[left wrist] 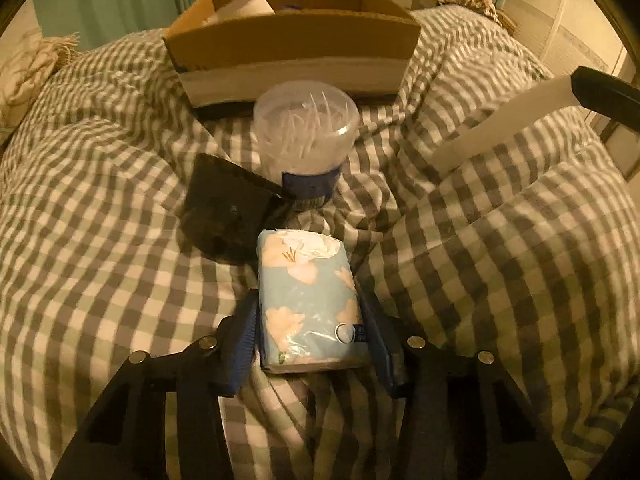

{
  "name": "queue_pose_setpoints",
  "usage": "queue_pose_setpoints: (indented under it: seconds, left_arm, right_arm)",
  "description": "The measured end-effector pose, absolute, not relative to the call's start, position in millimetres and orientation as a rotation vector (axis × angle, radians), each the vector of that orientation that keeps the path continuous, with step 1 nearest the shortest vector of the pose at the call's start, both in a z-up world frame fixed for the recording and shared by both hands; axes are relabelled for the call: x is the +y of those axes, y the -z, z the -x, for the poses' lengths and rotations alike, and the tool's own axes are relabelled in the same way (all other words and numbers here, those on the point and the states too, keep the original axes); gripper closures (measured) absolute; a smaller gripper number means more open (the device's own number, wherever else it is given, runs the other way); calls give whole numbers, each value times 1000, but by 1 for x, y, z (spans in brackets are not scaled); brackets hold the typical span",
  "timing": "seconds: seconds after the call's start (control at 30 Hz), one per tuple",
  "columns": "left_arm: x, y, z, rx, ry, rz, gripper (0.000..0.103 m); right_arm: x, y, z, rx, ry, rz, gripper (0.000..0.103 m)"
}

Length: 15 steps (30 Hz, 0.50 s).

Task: Organize objects
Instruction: 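Grasp the white foam tube with the right tool while the left tool grasps the blue floral tissue pack, then carry the tissue pack and foam tube into the box and open both tools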

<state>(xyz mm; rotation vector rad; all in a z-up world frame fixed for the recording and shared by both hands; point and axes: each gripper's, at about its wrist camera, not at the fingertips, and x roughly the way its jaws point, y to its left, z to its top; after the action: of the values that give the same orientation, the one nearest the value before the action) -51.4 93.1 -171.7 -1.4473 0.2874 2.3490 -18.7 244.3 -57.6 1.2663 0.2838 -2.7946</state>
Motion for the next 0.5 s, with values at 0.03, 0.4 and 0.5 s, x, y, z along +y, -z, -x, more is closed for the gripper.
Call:
queue_pose_setpoints:
  seconds: [0.03, 0.4, 0.5]
  left_arm:
    - [91, 165, 49, 280, -2371, 1424, 54]
    - [76, 89, 43, 258, -2510, 1217, 54]
    - [77, 67, 47, 250, -2522, 1146, 54]
  right_arm:
    - [244, 54, 17, 283, 2797, -1257, 85]
    - [241, -2, 7, 340, 2866, -1081, 85]
    - [242, -18, 12, 360, 2887, -1037, 85]
